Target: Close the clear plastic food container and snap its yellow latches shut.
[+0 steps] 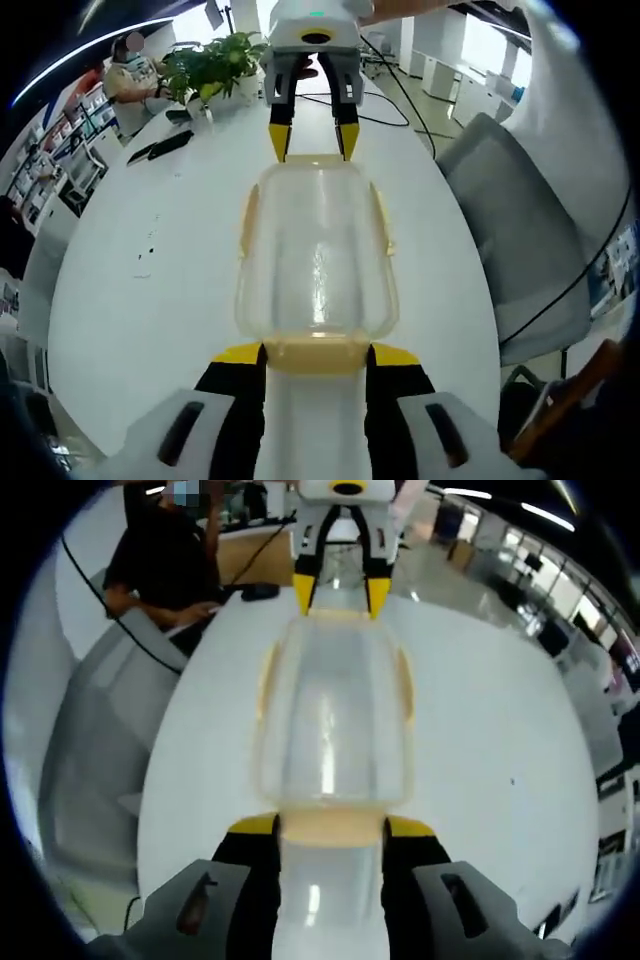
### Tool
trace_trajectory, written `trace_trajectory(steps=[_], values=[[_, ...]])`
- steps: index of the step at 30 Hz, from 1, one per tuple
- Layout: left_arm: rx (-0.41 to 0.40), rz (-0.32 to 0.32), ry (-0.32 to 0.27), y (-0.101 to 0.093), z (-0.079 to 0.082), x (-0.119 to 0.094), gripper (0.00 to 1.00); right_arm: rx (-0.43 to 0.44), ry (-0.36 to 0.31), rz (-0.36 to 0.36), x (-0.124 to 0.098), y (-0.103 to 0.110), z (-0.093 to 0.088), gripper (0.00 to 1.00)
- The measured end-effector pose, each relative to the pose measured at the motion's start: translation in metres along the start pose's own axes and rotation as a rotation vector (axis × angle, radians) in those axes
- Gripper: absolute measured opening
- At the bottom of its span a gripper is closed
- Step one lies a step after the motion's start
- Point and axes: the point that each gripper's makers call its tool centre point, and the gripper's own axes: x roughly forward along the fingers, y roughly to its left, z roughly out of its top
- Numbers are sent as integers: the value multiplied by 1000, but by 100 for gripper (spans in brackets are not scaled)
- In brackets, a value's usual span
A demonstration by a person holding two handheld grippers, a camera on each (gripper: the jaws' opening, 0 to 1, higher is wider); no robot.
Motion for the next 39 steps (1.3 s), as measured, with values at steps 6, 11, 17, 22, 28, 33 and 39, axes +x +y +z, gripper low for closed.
trace_trajectory(steps=[6, 11, 17, 22, 28, 33, 39], values=[[8, 2, 1, 0, 13, 9, 33, 7, 2, -5, -6, 2, -16, 35], [15, -1, -3, 0, 23, 17, 33, 12, 8, -7, -9, 2, -28, 35], [25, -2, -7, 0, 34, 27, 33, 18, 16, -11, -13, 3, -43, 35], [37, 2, -12, 2, 45, 34, 33, 29, 23, -13, -15, 4, -56, 35], [44, 3, -18, 4, 52, 43, 33, 37, 26, -18, -19, 3, -67, 35], [49, -3, -18, 4, 59, 51, 33, 44, 28, -13, -22, 5, -76, 35], [47, -7, -21, 3, 68, 61, 33, 47, 35, -8, -26, 8, -88, 35]])
